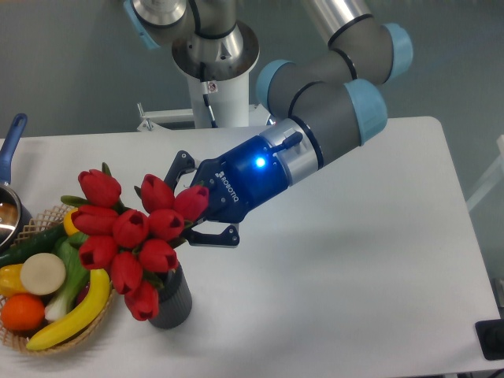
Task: Insert the flowers into the vase
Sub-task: 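Lower the tulip stems deeper into the vase and open the gripper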
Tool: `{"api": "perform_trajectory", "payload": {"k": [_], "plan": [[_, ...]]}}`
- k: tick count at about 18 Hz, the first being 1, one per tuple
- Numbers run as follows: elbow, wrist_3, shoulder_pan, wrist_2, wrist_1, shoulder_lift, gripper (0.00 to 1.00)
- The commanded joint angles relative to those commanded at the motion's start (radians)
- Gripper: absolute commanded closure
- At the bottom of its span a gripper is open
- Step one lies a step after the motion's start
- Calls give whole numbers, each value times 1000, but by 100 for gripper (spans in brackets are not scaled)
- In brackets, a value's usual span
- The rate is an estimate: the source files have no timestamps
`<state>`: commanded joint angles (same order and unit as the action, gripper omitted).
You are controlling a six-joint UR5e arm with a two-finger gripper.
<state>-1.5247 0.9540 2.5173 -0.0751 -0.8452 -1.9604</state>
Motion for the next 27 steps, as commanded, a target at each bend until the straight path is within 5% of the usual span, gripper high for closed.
{"api": "perform_trajectory", "payload": {"k": [12,27], "plan": [[-77,159,-8,-6,0,-43,93],[-221,269,-8,-14,29,-58,72]]}}
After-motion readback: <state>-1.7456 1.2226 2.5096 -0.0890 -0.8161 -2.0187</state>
